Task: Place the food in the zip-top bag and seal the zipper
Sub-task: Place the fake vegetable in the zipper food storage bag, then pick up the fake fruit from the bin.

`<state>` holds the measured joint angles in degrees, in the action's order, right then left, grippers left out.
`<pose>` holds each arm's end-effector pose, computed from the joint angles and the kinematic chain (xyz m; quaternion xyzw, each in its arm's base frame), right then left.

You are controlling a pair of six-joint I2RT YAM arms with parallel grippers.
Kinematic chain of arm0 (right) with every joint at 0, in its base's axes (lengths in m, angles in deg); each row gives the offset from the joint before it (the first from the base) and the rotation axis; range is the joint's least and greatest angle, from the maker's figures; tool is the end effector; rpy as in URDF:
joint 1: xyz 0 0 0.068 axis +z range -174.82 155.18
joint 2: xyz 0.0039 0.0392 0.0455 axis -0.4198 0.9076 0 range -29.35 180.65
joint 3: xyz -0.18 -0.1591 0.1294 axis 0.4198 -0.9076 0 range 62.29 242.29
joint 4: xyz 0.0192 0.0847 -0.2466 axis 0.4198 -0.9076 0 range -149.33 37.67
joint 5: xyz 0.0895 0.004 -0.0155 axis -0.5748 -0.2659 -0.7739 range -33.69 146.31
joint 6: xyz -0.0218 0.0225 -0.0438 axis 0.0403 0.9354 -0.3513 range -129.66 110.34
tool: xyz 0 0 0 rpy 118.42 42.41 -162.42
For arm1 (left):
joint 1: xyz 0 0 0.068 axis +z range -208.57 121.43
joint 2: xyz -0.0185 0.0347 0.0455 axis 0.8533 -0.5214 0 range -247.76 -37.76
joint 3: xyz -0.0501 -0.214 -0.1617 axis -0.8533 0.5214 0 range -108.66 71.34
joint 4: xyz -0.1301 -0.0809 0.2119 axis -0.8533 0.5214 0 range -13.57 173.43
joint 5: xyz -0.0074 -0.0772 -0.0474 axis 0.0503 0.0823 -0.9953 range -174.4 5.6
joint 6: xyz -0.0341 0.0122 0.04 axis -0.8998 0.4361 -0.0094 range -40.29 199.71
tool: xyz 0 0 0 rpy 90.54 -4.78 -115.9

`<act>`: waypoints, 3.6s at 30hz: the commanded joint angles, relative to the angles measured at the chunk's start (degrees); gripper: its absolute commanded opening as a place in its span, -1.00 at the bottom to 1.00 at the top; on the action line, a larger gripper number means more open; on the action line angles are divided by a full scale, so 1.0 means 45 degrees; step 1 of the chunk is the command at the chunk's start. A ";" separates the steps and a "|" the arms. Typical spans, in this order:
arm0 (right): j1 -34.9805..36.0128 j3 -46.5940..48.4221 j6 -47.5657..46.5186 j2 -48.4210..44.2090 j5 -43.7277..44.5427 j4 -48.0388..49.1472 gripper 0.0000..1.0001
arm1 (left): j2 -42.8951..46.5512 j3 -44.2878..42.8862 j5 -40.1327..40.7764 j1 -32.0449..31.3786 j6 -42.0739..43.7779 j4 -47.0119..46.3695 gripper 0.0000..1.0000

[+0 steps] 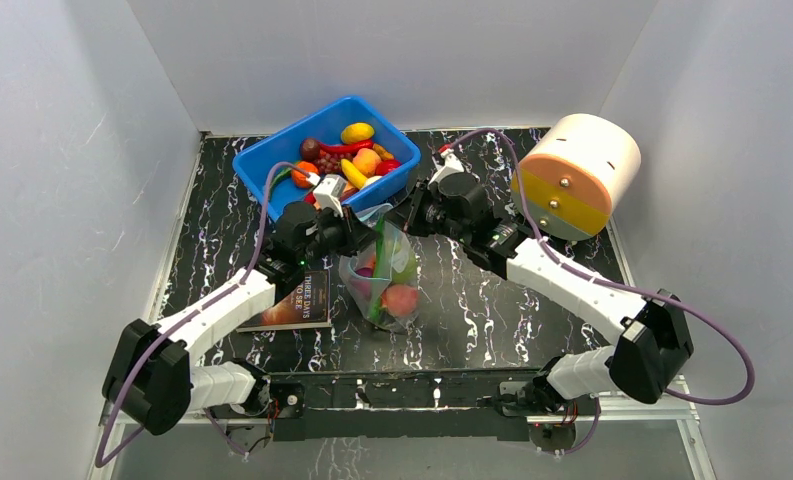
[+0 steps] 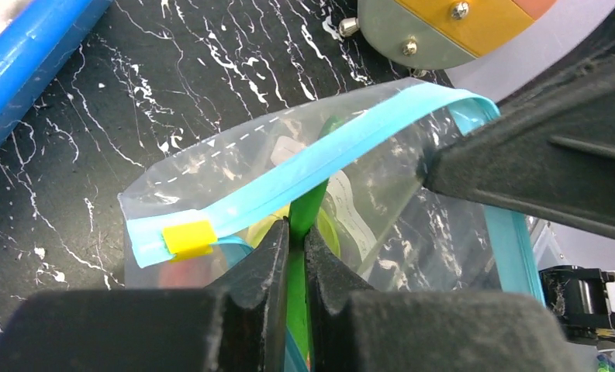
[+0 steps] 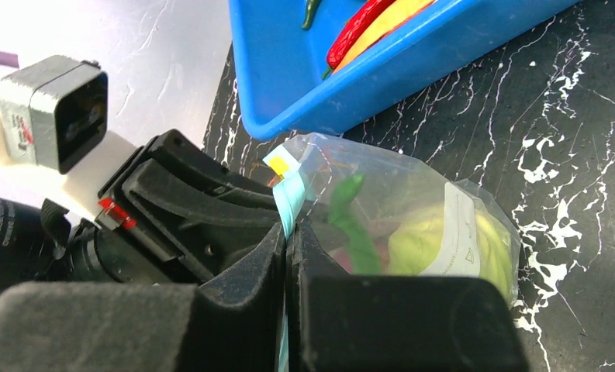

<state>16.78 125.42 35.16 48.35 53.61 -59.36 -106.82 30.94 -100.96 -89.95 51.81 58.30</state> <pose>0.2365 0.2122 0.3277 0.0100 0.8269 0.3990 0.3963 0.2300 -0.1522 0.2754 0.1151 0.7578 -0.4091 0.4951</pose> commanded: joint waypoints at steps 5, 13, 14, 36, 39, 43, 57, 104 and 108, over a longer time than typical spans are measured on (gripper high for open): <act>-0.0070 -0.0118 -0.0407 -0.1025 0.0492 0.0488 -1.00 | 0.0178 -0.1061 -0.0388 -0.0117 0.0157 0.1977 0.04; -0.0206 0.0090 -0.1772 -0.1334 0.2838 -0.1071 -1.00 | 0.1107 -0.2612 -0.0850 -0.0116 -0.0216 0.3110 0.32; -0.0220 0.0091 -0.1861 -0.1418 0.2913 -0.1150 -1.00 | 0.1103 -0.2783 -0.0874 -0.0108 -0.0242 0.3287 0.32; -0.0313 -0.0191 -0.3106 -0.2820 0.2321 -0.2179 -1.00 | -0.1207 -0.6639 0.4839 0.1104 0.2103 0.7869 0.16; -0.0303 -0.0321 -0.3268 -0.3087 0.1899 -0.2013 -1.00 | -0.1801 -0.6910 0.5065 0.1845 0.2060 0.7853 0.24; -0.0314 -0.0392 -0.3211 -0.3329 0.1897 -0.2111 -1.00 | -0.2856 -0.7364 0.4803 0.2937 0.2178 0.7617 0.29; -0.0301 0.0441 -0.2771 -0.3595 0.1798 -0.2869 -1.00 | -0.7644 -1.0211 0.4945 0.4744 0.2752 0.6014 0.55; -0.0308 0.0749 -0.2441 -0.3484 0.2261 -0.3329 -1.00 | -1.2574 -1.4054 0.3494 0.5840 0.3653 0.6917 -0.20; -0.0301 0.0584 -0.2402 -0.3645 0.2335 -0.3336 -1.00 | -1.1975 -1.3824 0.3523 0.5840 0.3499 0.7004 -0.23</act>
<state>15.60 127.28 23.60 34.84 62.83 -78.35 -166.97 -31.20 -84.52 -63.68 67.72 87.37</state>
